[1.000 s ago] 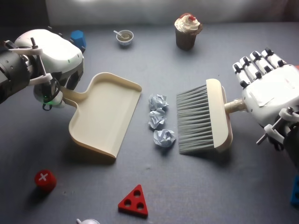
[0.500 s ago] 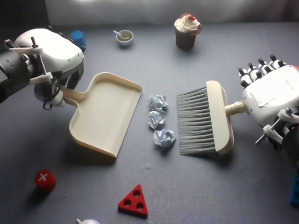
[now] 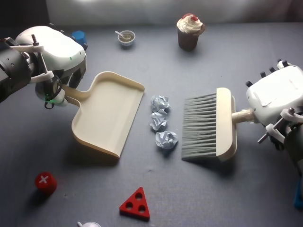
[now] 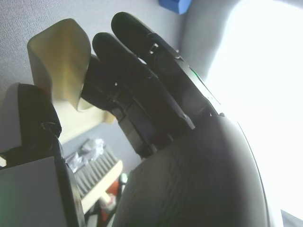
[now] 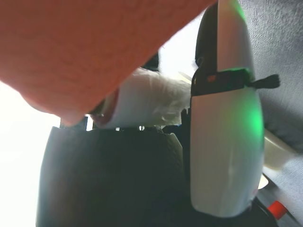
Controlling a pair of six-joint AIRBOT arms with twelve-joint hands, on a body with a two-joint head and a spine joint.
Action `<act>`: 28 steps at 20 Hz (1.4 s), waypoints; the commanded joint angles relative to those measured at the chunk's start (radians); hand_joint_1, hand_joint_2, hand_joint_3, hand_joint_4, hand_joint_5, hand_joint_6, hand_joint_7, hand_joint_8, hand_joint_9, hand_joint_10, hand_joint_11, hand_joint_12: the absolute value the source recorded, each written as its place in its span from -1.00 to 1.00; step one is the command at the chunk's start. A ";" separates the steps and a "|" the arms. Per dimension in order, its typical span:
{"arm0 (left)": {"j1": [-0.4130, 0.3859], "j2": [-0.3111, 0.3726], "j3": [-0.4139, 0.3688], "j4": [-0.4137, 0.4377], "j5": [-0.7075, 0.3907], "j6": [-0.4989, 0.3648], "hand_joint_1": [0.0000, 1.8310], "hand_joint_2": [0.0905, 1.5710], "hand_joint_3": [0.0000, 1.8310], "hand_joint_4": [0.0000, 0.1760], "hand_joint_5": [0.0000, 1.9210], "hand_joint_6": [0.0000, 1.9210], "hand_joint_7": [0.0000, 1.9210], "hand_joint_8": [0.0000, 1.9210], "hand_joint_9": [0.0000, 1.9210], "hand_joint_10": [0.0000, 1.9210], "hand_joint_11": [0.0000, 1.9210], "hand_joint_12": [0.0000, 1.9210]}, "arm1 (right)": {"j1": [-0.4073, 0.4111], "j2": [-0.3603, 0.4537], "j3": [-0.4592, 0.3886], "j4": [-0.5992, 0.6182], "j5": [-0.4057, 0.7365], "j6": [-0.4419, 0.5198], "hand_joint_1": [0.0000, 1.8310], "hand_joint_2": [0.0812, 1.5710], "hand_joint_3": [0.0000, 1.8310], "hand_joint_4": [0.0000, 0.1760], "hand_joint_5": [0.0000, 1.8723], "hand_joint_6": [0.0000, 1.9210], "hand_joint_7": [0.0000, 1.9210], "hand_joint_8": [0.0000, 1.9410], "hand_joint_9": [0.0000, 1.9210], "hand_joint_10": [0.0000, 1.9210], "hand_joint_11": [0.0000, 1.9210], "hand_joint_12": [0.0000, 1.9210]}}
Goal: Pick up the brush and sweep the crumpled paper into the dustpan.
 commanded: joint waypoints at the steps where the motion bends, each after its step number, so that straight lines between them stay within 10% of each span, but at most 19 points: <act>1: -0.011 0.012 0.005 0.034 0.072 0.010 0.37 0.31 -1.00 -1.00 0.10 0.04 0.23 -0.46 0.19 -1.00 -0.14 -0.33 | -0.004 0.009 0.005 -0.071 -0.082 -0.007 0.36 0.43 -1.00 -1.00 0.15 -0.23 -0.19 0.49 -0.36 0.57 -0.54 0.80; 3: -0.011 0.012 0.005 0.035 0.072 0.010 0.37 0.31 -1.00 -1.00 0.09 0.05 0.25 -0.50 0.19 -1.00 -0.13 -0.32 | -0.004 0.009 0.005 -0.071 -0.082 -0.007 0.57 0.33 -1.00 -1.00 -0.28 0.85 -0.31 0.86 -0.28 0.94 -0.37 0.97; 4: -0.011 0.012 0.005 0.035 0.071 0.010 0.37 0.31 -1.00 -1.00 0.10 0.03 0.24 -0.50 0.19 -1.00 -0.14 -0.32 | -0.004 0.009 0.004 -0.071 -0.082 -0.007 0.57 0.34 -1.00 -1.00 -0.31 0.97 -0.29 0.97 -0.22 0.99 -0.33 0.99; 8: -0.016 0.012 0.005 0.035 0.071 0.010 0.37 0.31 -1.00 -1.00 0.11 0.01 0.24 -0.49 0.20 -1.00 -0.13 -0.31 | -0.004 0.009 0.003 -0.071 -0.082 -0.007 0.60 0.48 -0.99 0.90 -0.15 1.00 -0.22 1.00 -0.16 1.00 -0.21 1.00; 9: -0.017 0.012 0.005 0.035 0.070 0.010 0.37 0.31 -1.00 -1.00 0.11 0.01 0.24 -0.48 0.20 -0.99 -0.12 -0.31 | -0.004 0.009 0.002 -0.071 -0.082 -0.007 0.64 0.48 -1.00 0.98 -0.11 1.00 -0.19 1.00 -0.13 1.00 -0.16 1.00; 28: -0.021 0.011 0.003 0.035 0.068 0.010 0.37 0.31 -1.00 -1.00 0.08 0.05 0.25 -0.49 0.22 -1.00 -0.11 -0.33 | 0.012 0.059 0.006 -0.180 -0.048 -0.042 0.74 0.49 -1.00 0.98 -0.08 1.00 -0.19 1.00 -0.18 1.00 -0.17 1.00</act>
